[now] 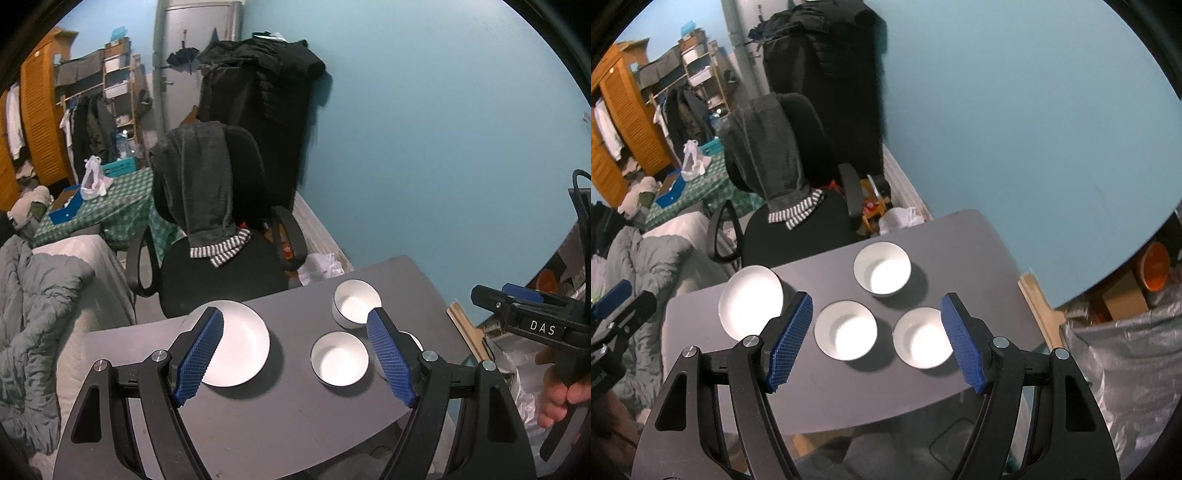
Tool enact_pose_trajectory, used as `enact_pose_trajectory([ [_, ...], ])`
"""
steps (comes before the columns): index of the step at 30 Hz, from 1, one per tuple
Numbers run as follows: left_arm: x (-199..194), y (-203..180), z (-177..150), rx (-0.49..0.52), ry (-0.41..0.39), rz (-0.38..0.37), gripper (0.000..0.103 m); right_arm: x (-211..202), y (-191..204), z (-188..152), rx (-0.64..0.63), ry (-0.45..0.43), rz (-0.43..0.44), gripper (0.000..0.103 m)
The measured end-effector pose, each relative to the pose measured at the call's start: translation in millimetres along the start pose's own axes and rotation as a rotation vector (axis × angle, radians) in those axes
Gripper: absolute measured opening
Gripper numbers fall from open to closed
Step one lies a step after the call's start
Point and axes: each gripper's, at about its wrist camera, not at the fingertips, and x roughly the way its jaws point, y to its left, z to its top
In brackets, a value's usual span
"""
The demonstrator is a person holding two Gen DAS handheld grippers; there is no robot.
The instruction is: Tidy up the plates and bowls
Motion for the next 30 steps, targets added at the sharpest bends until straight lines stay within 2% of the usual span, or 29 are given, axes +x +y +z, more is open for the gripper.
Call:
enact_pose_trajectory([
  [10, 11, -20, 4, 0.07, 0.03, -0.079, 0.081, -6, -22, -6, 0.07, 0.009, -0.041, 0.071],
  [16, 24, -29, 10, 0.076, 0.055, -0.111, 0.081, -3, -32, -8, 0.099, 0.023, -0.048, 0.071],
  [30, 60, -31, 13, 0.071, 0.12, -0.113, 0.081, 34, -40, 3, 0.1, 0.069, -0.01, 0.071],
])
